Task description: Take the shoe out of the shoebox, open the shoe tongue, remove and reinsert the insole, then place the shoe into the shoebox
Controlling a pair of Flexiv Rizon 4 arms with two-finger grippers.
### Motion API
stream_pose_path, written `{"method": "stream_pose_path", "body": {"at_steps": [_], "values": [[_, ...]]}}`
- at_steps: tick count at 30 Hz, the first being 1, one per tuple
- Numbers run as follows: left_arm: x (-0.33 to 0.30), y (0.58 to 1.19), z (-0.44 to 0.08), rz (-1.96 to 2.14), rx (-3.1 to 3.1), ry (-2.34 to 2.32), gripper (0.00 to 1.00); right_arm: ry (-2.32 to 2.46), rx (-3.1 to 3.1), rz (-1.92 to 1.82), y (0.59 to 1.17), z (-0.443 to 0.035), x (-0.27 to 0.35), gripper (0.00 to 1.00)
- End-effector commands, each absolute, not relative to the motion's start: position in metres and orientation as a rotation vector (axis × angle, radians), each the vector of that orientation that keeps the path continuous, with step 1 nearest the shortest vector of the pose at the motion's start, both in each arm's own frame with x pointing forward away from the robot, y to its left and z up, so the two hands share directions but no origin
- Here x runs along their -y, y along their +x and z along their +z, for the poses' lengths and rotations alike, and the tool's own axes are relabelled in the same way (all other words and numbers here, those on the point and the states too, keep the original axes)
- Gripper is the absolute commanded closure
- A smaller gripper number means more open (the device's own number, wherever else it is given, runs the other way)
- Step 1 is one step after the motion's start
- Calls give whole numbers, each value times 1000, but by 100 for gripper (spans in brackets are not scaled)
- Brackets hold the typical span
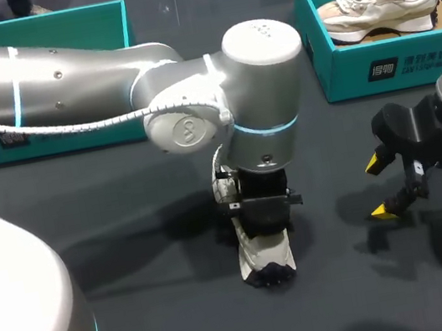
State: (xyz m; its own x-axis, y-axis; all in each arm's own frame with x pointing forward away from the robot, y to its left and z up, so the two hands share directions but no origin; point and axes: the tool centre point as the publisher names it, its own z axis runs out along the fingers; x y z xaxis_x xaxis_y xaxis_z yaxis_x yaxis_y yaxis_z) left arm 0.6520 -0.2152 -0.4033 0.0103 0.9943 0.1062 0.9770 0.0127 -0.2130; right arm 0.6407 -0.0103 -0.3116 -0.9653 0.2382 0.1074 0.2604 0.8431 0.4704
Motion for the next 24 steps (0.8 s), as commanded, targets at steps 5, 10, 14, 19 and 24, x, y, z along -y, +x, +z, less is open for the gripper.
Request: {"method": "stream_pose_path", "body": {"at_steps": [5, 10, 14, 19, 24], "values": [[217, 654, -387, 152, 2117, -2102, 100, -404, 2976, -768, 639, -311, 11, 0], [217, 654, -358, 185, 2170, -2145, 100, -404, 2976, -768, 639, -311, 11, 0], [217, 658, -340, 180, 2212, -2160, 100, -404, 2976, -768, 639, -311, 11, 0], [212, 666, -327, 148, 2309, -2169, 100, -404, 2976, -768, 639, -311, 11, 0], [212, 673, -334, 124, 2375, -2148, 100, -404, 2976, -768, 639, -311, 11, 0]]}}
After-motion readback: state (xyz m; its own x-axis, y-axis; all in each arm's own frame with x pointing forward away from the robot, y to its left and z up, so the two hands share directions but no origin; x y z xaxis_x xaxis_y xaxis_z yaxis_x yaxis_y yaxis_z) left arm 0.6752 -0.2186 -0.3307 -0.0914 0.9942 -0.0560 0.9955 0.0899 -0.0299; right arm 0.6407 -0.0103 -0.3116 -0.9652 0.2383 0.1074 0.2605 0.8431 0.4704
